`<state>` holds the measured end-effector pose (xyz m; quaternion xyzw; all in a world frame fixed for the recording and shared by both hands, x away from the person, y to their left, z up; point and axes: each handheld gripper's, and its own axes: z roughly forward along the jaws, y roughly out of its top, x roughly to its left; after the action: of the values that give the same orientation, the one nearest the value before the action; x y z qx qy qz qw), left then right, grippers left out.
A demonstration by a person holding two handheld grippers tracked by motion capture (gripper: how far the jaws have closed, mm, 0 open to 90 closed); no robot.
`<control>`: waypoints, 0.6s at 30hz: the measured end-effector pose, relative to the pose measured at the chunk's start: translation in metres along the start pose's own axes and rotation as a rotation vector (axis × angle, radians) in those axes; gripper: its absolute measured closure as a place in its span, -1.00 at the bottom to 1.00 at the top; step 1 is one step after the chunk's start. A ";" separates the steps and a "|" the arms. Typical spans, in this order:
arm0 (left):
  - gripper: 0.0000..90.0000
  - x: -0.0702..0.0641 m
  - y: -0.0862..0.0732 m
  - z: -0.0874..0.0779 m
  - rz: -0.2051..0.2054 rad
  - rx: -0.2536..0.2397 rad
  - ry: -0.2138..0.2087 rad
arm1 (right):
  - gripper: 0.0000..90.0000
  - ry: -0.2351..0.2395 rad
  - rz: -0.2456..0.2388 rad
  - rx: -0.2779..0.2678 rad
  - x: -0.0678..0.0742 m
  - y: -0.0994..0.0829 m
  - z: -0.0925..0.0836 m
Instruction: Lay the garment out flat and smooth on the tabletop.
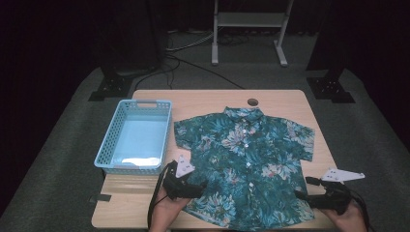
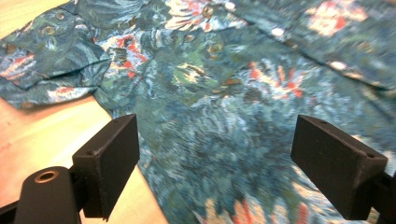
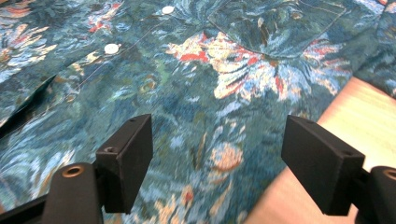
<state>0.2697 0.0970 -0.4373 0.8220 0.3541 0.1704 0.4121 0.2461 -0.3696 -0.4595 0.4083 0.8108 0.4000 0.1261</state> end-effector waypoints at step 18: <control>-0.78 -0.018 -0.024 -0.024 -0.053 -0.049 -0.026 | -0.46 0.024 0.087 -0.166 0.025 -0.033 -0.034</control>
<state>0.2327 0.1073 -0.4419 0.8042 0.3660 0.1575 0.4410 0.1937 -0.3805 -0.4593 0.4263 0.7580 0.4757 0.1321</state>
